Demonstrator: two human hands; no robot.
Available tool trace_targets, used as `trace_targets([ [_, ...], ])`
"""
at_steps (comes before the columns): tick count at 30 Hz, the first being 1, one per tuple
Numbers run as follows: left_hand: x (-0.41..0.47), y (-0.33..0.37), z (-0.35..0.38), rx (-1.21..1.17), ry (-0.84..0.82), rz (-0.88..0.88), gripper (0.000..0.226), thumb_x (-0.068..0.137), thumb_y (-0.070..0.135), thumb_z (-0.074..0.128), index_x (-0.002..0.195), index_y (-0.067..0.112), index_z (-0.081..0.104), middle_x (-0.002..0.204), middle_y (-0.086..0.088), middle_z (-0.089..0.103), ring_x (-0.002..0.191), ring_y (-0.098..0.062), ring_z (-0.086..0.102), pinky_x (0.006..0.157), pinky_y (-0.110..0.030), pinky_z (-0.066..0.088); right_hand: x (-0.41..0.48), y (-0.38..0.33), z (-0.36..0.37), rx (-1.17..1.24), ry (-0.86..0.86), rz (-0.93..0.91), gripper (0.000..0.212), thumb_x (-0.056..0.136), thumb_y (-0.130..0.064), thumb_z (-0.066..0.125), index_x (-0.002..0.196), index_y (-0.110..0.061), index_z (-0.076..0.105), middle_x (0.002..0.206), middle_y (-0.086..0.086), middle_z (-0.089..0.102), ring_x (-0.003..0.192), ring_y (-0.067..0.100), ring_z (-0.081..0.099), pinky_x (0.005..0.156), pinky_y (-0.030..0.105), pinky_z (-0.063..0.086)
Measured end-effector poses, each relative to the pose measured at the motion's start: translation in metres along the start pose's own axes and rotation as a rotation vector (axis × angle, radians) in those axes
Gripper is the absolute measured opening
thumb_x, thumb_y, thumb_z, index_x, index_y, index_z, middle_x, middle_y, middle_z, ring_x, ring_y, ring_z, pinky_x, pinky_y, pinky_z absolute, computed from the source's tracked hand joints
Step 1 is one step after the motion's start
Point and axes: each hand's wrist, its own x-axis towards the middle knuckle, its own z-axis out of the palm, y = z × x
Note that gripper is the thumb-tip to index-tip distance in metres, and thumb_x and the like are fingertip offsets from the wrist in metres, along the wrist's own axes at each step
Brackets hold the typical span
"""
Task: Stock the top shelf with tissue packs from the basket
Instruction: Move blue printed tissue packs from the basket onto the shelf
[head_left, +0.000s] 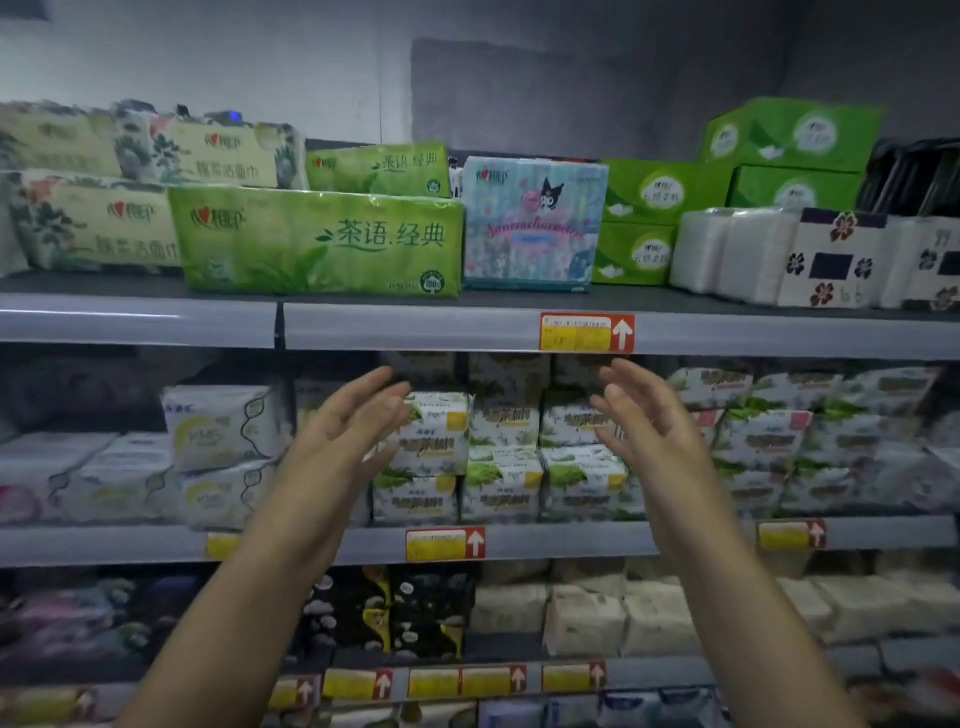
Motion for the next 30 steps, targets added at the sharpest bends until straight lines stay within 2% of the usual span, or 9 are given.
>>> trace_targets([
  [2, -0.003, -0.006, -0.005, -0.006, 0.015, -0.008, 0.048, 0.08, 0.034, 0.058, 0.128, 0.029, 0.054, 0.127, 0.011, 0.063, 0.115, -0.006, 0.061, 0.107, -0.038, 0.042, -0.004, 0.006, 0.001, -0.012, 0.007, 0.013, 0.024, 0.093, -0.033, 0.054, 0.116, -0.039, 0.052, 0.125, -0.018, 0.056, 0.119, 0.005, 0.053, 0.102, 0.033, 0.043],
  [7, -0.007, -0.014, -0.014, -0.025, 0.053, -0.029, 0.038, 0.077, 0.036, 0.059, 0.115, 0.033, 0.059, 0.122, 0.01, 0.067, 0.115, -0.006, 0.061, 0.106, -0.037, 0.042, -0.014, 0.021, 0.001, -0.044, 0.015, 0.034, 0.025, 0.093, -0.035, 0.054, 0.117, -0.041, 0.05, 0.122, -0.023, 0.054, 0.113, -0.005, 0.051, 0.094, 0.023, 0.042],
  [10, -0.014, -0.029, -0.017, -0.049, 0.071, -0.045, 0.046, 0.078, 0.035, 0.059, 0.123, 0.029, 0.058, 0.12, 0.01, 0.068, 0.114, -0.007, 0.062, 0.105, -0.036, 0.042, -0.022, 0.035, 0.002, -0.026, 0.017, 0.068, 0.027, 0.093, -0.034, 0.055, 0.119, -0.04, 0.052, 0.121, -0.027, 0.054, 0.111, -0.008, 0.05, 0.091, 0.019, 0.042],
  [15, -0.026, -0.068, -0.019, -0.076, 0.084, -0.159, 0.055, 0.079, 0.036, 0.059, 0.133, 0.028, 0.054, 0.122, 0.013, 0.067, 0.115, -0.006, 0.061, 0.107, -0.039, 0.041, -0.033, 0.059, 0.006, 0.029, 0.055, 0.159, 0.023, 0.093, -0.031, 0.055, 0.114, -0.041, 0.054, 0.121, -0.024, 0.054, 0.115, -0.003, 0.05, 0.1, 0.026, 0.04],
  [18, -0.027, -0.09, -0.023, -0.066, 0.099, -0.23, 0.05, 0.086, 0.033, 0.057, 0.135, 0.028, 0.051, 0.124, 0.011, 0.065, 0.117, -0.008, 0.059, 0.109, -0.04, 0.039, -0.038, 0.075, 0.007, 0.028, 0.06, 0.209, 0.02, 0.093, -0.031, 0.055, 0.11, -0.042, 0.054, 0.118, -0.024, 0.055, 0.115, 0.0, 0.052, 0.102, 0.027, 0.04],
  [25, -0.037, -0.13, -0.031, -0.04, 0.122, -0.314, 0.048, 0.085, 0.033, 0.057, 0.133, 0.024, 0.053, 0.129, 0.005, 0.061, 0.117, -0.009, 0.058, 0.105, -0.037, 0.041, -0.062, 0.112, 0.005, 0.015, 0.068, 0.345, 0.026, 0.094, -0.032, 0.054, 0.119, -0.034, 0.056, 0.124, -0.018, 0.057, 0.119, 0.005, 0.053, 0.103, 0.029, 0.041],
  [28, -0.037, -0.141, -0.03, -0.054, 0.11, -0.364, 0.036, 0.094, 0.026, 0.055, 0.13, 0.023, 0.055, 0.127, 0.005, 0.061, 0.119, -0.011, 0.057, 0.103, -0.036, 0.042, -0.07, 0.122, 0.005, 0.022, 0.065, 0.391, 0.025, 0.094, -0.03, 0.054, 0.119, -0.034, 0.055, 0.126, -0.016, 0.055, 0.119, 0.006, 0.052, 0.094, 0.022, 0.043],
  [30, -0.036, -0.148, -0.03, -0.082, 0.081, -0.404, 0.031, 0.091, 0.025, 0.062, 0.122, 0.027, 0.057, 0.124, 0.007, 0.062, 0.12, -0.011, 0.056, 0.101, -0.035, 0.041, -0.074, 0.127, 0.003, 0.023, 0.056, 0.408, 0.024, 0.094, -0.029, 0.053, 0.118, -0.034, 0.054, 0.127, -0.014, 0.054, 0.119, 0.006, 0.051, 0.086, 0.017, 0.042],
])
